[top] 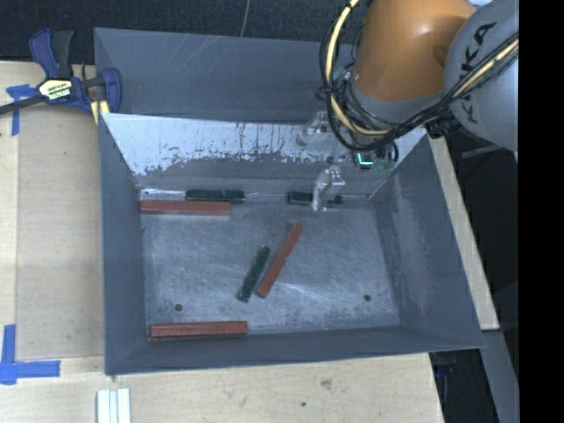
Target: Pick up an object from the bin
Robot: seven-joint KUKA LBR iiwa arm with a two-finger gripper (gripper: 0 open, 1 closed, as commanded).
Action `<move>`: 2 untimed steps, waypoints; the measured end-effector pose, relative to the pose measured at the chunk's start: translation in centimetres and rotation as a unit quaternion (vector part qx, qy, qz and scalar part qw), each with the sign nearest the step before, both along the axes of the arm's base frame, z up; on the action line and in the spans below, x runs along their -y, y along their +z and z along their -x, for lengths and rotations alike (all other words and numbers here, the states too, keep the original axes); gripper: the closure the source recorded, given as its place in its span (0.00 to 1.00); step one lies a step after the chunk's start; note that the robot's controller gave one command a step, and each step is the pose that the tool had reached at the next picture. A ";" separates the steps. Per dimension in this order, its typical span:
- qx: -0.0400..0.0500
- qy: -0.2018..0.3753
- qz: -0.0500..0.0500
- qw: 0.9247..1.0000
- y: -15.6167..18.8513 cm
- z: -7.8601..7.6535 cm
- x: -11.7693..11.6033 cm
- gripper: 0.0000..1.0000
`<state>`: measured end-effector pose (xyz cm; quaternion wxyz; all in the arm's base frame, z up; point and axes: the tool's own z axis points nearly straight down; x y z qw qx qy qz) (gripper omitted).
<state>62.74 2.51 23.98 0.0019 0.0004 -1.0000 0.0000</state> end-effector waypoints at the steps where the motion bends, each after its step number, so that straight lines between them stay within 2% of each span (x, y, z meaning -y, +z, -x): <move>1: 0.004 0.000 0.000 1.000 0.4 -0.1 0.0 0.00; 2: 0.005 0.062 0.000 0.998 -5.3 1.4 -1.0 0.00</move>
Offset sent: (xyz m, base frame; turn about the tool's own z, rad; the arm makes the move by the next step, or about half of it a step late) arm -0.0458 0.0322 -0.1698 -0.3749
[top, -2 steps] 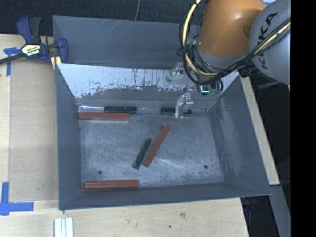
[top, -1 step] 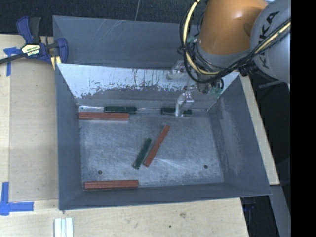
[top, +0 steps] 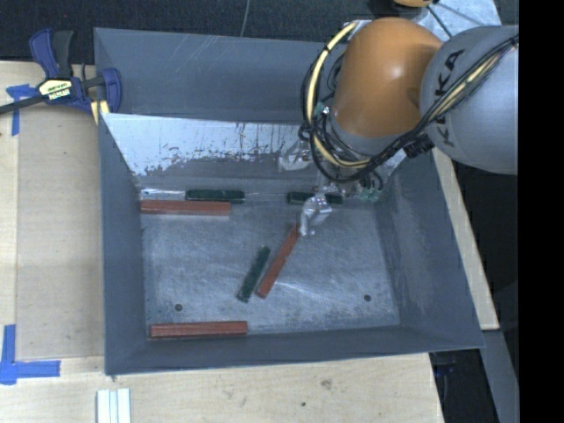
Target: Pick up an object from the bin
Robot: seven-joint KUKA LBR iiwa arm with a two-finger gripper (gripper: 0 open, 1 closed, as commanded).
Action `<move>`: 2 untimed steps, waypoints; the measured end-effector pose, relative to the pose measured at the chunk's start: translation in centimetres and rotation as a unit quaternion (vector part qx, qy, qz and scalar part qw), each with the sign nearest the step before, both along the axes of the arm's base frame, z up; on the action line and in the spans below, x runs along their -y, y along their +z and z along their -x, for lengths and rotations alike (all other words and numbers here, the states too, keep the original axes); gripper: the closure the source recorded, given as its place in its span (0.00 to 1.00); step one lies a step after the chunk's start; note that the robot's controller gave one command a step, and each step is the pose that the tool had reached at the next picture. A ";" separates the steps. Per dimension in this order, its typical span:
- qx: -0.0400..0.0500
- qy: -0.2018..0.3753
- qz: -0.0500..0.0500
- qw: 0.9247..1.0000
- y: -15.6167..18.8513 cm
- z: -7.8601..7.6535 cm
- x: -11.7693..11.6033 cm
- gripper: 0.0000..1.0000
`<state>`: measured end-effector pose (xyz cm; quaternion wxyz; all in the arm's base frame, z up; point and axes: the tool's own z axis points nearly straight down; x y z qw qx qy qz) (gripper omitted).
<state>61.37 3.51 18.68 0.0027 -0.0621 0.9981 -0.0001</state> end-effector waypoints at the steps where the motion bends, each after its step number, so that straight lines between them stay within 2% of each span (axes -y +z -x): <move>1: -0.002 0.050 0.000 0.999 -2.5 5.4 -3.3 0.00; 2: -0.002 0.121 0.000 0.993 -4.5 4.6 -2.9 0.00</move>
Offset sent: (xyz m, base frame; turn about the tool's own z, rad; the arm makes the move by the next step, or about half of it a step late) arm -0.0370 0.0206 -0.0651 -0.4798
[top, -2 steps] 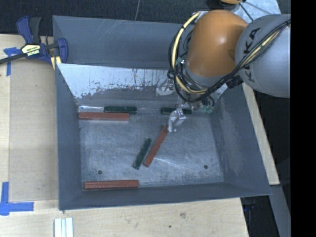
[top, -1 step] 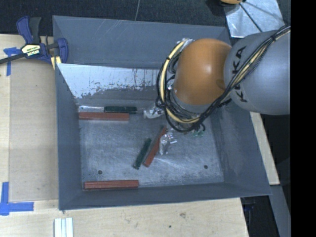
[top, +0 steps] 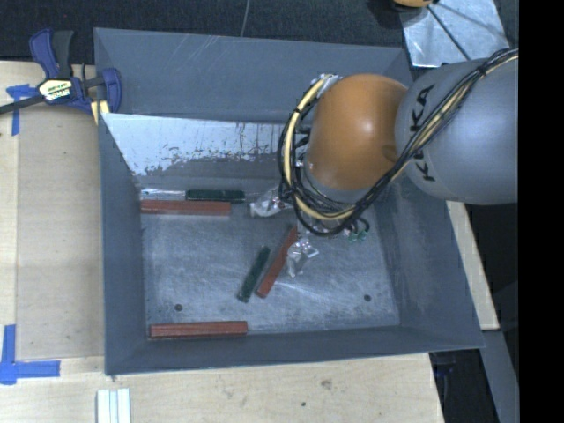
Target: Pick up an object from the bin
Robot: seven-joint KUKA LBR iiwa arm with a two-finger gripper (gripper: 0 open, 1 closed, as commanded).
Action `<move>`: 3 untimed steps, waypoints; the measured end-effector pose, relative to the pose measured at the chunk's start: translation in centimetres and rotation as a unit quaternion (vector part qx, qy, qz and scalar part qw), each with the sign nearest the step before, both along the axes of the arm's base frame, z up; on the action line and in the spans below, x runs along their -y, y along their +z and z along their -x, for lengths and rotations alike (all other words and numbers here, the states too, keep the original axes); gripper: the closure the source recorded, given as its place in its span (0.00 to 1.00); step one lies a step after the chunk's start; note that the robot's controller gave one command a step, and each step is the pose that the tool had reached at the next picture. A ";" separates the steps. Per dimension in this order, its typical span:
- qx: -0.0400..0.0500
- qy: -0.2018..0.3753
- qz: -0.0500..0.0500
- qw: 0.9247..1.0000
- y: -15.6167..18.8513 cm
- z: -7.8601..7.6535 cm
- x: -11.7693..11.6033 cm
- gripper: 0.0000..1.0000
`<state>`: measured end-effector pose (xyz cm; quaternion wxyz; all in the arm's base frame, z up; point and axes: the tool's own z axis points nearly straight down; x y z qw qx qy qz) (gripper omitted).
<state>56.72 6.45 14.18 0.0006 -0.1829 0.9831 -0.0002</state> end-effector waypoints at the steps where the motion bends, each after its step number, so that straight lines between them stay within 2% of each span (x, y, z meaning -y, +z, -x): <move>1: 0.001 0.097 0.000 0.995 -3.8 0.0 -0.6 0.00; 2: 0.002 0.100 0.001 0.995 -6.4 -0.5 -1.7 1.00; 3: 0.002 0.100 0.001 0.995 -6.4 -0.5 -1.7 1.00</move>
Offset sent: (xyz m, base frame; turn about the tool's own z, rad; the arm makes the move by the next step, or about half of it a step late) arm 0.0013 0.0183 -0.0718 -0.2033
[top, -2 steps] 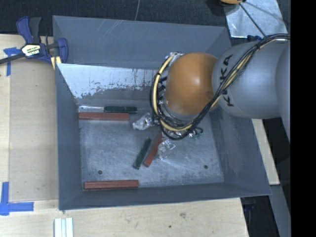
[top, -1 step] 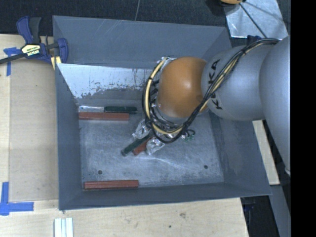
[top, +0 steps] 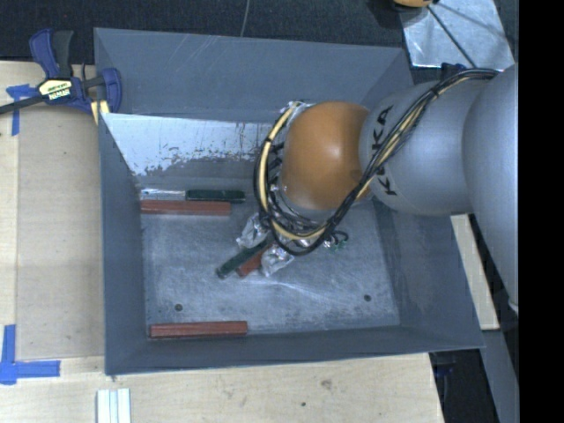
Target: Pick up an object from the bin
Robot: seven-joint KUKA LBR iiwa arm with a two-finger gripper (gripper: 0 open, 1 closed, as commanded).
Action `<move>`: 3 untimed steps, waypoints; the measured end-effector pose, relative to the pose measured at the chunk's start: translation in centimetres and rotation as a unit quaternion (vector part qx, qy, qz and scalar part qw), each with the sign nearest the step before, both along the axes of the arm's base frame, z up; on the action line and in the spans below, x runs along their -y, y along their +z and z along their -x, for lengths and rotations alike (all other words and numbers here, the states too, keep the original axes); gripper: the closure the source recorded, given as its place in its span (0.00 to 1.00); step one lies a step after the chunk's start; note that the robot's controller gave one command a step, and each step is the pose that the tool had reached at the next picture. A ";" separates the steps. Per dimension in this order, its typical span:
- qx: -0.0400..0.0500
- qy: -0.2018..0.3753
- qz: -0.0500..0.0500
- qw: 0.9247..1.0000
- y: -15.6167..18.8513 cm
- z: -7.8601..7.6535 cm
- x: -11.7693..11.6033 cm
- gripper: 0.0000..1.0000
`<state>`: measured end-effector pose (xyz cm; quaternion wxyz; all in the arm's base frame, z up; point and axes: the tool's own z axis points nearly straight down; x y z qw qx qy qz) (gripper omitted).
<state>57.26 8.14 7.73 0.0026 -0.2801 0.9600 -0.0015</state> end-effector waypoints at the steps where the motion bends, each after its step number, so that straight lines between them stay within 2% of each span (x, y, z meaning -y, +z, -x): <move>1: 0.000 0.000 0.000 1.000 0.3 0.1 0.0 1.00; 2: -0.004 -0.001 -0.001 1.000 1.9 0.3 0.0 1.00; 3: 0.000 -0.001 -0.001 1.000 3.2 0.1 0.0 1.00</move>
Offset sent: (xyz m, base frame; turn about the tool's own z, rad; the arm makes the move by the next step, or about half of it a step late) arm -0.0001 -0.0002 0.0442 0.0000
